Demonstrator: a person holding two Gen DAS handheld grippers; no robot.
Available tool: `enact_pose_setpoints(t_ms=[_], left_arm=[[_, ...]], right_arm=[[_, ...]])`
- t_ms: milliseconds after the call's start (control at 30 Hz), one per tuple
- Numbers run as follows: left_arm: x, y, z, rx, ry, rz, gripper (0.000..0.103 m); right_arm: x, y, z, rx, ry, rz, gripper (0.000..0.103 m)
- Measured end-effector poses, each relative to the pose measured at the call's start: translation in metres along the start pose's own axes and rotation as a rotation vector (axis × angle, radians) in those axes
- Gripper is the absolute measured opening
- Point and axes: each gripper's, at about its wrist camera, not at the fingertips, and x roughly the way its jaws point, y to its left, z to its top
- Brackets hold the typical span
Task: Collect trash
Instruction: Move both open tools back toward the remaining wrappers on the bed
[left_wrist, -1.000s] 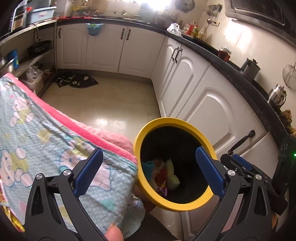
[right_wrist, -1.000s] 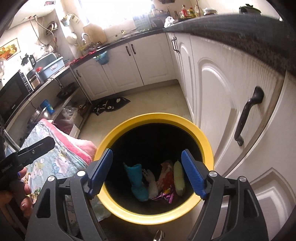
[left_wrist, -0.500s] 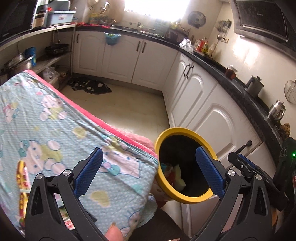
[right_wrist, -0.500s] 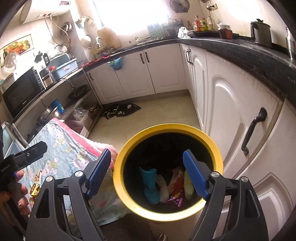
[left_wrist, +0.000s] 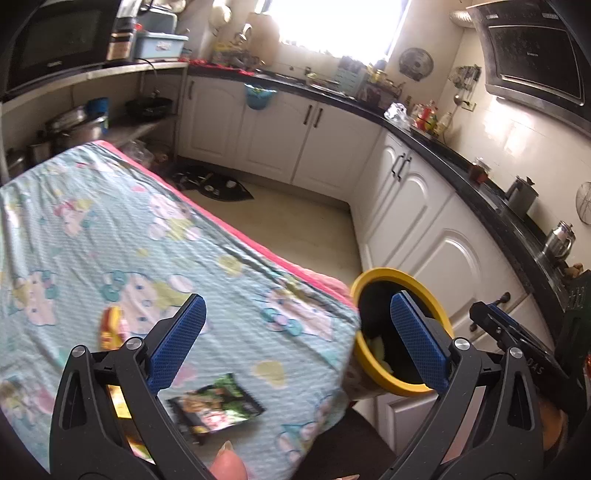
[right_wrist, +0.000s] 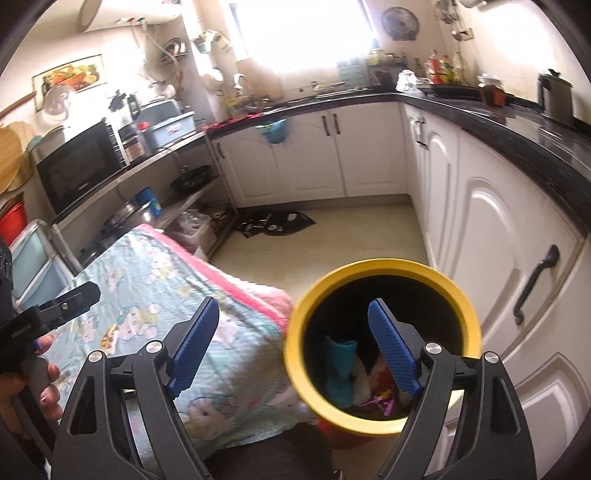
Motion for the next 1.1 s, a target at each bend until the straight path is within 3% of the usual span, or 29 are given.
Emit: enact_pose_setpoints(t_ms=[333, 600, 1100], left_arm=[[-0.039, 0.045, -0.001, -0.049, -0.066, 0.08, 0.092], [-0.059, 0.076, -0.008, -0.058, -0.072, 0.136, 0.092], [-0.08, 0.138, -0.053, -0.2, 0.019, 0.18, 0.092]], right_arm=[[0.001, 0.06, -0.003, -0.09, 0.02, 0.113, 0.08], [0.008, 0.105, -0.008, -0.169, 0.051, 0.188, 0.08], [0.057, 0.17, -0.053, -0.322, 0.221, 0.266, 0.08]])
